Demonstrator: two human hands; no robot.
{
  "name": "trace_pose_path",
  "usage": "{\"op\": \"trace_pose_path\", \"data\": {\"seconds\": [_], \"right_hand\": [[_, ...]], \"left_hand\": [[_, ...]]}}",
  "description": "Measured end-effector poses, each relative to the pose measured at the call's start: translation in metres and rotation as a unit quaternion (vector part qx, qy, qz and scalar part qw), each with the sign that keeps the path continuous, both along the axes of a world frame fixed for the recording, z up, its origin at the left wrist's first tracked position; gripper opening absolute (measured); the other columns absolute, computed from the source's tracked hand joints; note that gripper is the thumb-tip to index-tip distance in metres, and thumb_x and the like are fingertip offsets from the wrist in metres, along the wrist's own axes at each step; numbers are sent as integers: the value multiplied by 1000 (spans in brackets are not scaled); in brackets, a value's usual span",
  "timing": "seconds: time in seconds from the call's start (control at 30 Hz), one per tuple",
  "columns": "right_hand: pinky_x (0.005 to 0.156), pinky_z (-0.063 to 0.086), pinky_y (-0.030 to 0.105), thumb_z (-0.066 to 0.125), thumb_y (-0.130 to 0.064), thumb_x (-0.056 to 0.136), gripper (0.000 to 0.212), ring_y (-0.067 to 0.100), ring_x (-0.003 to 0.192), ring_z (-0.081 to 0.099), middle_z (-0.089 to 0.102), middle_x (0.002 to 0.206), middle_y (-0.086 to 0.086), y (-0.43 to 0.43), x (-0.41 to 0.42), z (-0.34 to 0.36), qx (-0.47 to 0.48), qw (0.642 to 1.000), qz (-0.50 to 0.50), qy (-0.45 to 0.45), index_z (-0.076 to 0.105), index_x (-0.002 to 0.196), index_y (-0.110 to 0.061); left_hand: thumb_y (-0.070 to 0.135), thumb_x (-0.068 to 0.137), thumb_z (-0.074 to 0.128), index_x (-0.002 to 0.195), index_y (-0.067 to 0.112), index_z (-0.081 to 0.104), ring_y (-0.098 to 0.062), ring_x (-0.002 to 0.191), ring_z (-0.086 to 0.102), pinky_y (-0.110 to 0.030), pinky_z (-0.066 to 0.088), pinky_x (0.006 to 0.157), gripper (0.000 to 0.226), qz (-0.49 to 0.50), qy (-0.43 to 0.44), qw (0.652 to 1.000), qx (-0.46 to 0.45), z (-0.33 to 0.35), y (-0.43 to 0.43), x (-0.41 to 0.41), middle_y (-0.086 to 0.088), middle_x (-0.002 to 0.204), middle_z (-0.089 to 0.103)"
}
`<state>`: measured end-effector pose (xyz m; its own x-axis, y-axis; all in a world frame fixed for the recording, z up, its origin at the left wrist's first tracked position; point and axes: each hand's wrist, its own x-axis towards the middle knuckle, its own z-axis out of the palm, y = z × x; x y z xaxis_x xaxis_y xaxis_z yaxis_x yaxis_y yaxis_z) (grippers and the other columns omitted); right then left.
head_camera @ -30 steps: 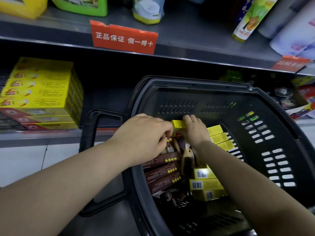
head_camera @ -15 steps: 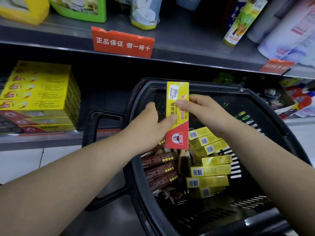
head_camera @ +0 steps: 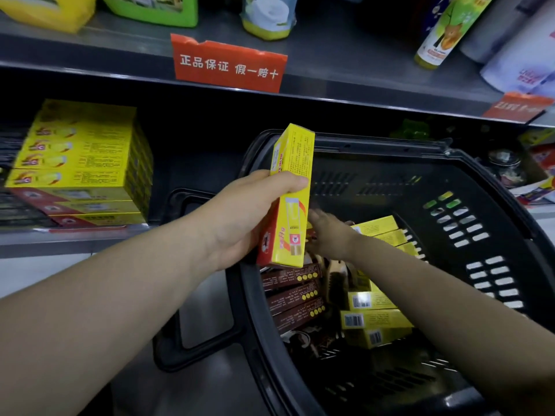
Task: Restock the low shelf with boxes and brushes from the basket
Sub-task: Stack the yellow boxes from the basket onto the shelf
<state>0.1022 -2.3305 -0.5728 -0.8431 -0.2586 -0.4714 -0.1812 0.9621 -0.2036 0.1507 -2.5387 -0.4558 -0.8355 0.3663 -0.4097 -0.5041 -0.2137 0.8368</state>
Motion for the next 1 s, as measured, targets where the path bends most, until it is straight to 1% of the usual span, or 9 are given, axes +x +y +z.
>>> {"op": "trace_pose_path", "data": {"seconds": [0.1, 0.23, 0.37, 0.43, 0.5, 0.63, 0.73, 0.87, 1.0], "right_hand": [[106, 30, 42, 60, -26, 87, 67, 30, 130, 34, 35, 144, 10, -8, -4, -40, 111, 987, 107, 51, 26, 145, -17], [104, 32, 41, 48, -17, 93, 47, 30, 122, 38, 41, 134, 9, -23, -12, -59, 140, 977, 96, 131, 36, 138, -18], [92, 40, 36, 60, -25, 86, 39, 26, 111, 51, 52, 123, 6, -23, -16, -51, 140, 979, 79, 124, 52, 124, -22], [72, 45, 29, 71, -32, 77, 32, 21, 93, 58, 61, 105, 3, -16, -13, -25, 63, 995, -16, 74, 56, 103, -24], [58, 44, 27, 75, -36, 73, 33, 19, 79, 60, 62, 88, 2, -7, -11, 13, -46, 991, -122, 25, 49, 88, -22], [54, 47, 27, 68, -31, 81, 26, 14, 62, 62, 64, 73, 4, -13, 1, 102, -260, 935, -236, -46, 46, 78, -18], [51, 51, 22, 70, -30, 80, 27, 15, 66, 70, 71, 71, 4, -39, 18, 155, -381, 886, -255, -66, 45, 77, -17], [50, 50, 20, 60, -42, 86, 29, 14, 62, 67, 70, 69, 0, -86, 38, 192, -412, 882, -225, -49, 50, 83, -14], [49, 50, 22, 55, -44, 89, 34, 16, 64, 61, 64, 78, 8, -129, 37, 197, -418, 883, -207, -45, 52, 97, -11]], "left_hand": [[29, 80, 65, 94, 23, 63, -12, 74, 72, -28, 58, 63, 15, 5, 12, 1000, -2, 0, -5, -2, 2, 81, 75], [36, 64, 69, 94, 26, 61, -11, 74, 72, -25, 56, 60, 32, 28, 34, 999, -21, -1, -12, -11, 5, 79, 75], [38, 55, 68, 95, 22, 61, -12, 70, 72, -27, 54, 58, 44, 34, 18, 999, -29, 4, -13, -15, 4, 73, 74], [38, 55, 68, 96, 21, 61, -13, 68, 72, -28, 53, 59, 45, 25, 11, 999, -33, 5, -12, -13, 4, 71, 74], [36, 60, 69, 98, 20, 60, -14, 67, 72, -25, 54, 54, 41, 15, 4, 999, -30, 8, -12, -10, 2, 70, 74], [31, 81, 65, 102, 21, 57, -13, 66, 71, -21, 52, 43, 25, 11, 0, 1000, -29, 17, -16, -2, 0, 74, 74], [29, 84, 64, 108, 17, 58, -11, 62, 71, -23, 53, 47, 27, 12, -7, 1000, -18, 27, -23, 3, 2, 71, 74], [39, 76, 69, 111, 19, 61, -15, 72, 72, -27, 56, 52, 42, -12, 5, 1000, -20, 36, -45, 13, -1, 85, 75], [45, 54, 73, 110, 22, 64, -22, 81, 72, -40, 57, 72, 61, -16, 14, 1000, -20, 40, -82, 20, -5, 90, 75]]}}
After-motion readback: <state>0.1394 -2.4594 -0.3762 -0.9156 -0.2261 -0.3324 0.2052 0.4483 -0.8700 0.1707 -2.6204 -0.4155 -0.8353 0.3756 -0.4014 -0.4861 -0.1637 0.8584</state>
